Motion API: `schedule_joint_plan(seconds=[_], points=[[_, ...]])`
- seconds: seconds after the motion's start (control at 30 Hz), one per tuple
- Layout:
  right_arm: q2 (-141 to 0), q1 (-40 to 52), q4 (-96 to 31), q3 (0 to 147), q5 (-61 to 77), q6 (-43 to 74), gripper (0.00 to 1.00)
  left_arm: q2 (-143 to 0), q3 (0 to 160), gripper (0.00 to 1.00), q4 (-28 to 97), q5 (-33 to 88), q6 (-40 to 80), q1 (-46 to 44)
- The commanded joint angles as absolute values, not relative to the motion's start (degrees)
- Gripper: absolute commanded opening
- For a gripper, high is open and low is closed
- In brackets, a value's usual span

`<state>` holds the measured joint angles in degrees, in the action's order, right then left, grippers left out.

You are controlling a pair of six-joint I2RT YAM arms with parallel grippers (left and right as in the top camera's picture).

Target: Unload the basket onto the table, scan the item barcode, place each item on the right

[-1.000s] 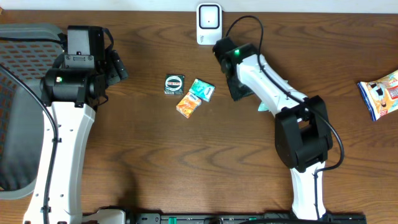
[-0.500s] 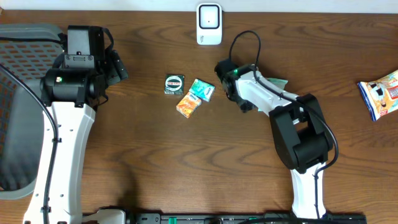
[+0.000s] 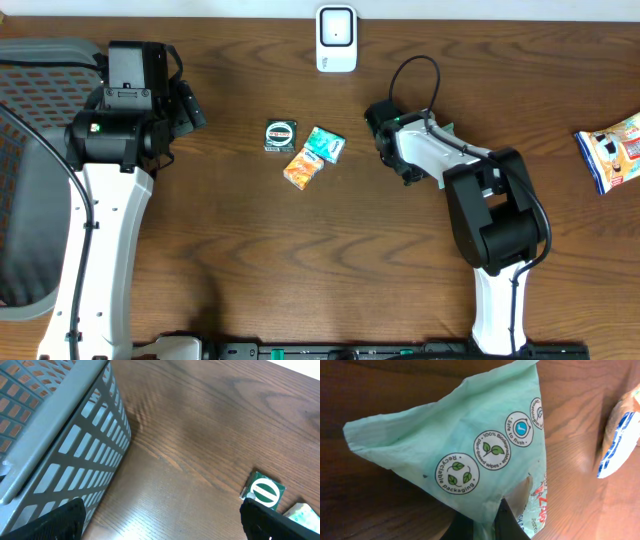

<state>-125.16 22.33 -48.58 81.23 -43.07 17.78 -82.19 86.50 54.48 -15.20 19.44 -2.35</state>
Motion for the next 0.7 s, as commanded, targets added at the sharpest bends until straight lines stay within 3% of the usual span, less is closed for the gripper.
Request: schedule_joint_plan(seconds=[0.0,0.17,0.33,0.6,0.67], points=[[-126.3,20.6,-48.7,79.9,-32.4,18.6,0.01,-82.4,86.7,0.98,54.7,-15.9,18.7,-2.2],[-125.9,19.3,-51.8,84.1,-24.3,18.3,0.01,-82.4,86.7,0.98,54.7,-15.9,18.7,-2.2],[-123.5,17.1,-54.4,91.5,-7.1,10.9,0.01,-82.4,86.7,0.98,54.7,-15.9,18.7,-2.2],[-120.0,8.8,-53.9,96.3,31.9,2.2,0.01,-82.4,86.7,0.98,54.7,-15.9,18.7,-2.2],[-121.1,5.3,-53.9,95.1,49.6,-1.2,0.01,-82.4,86.7,0.98,54.7,-15.9,18.7,-2.2]])
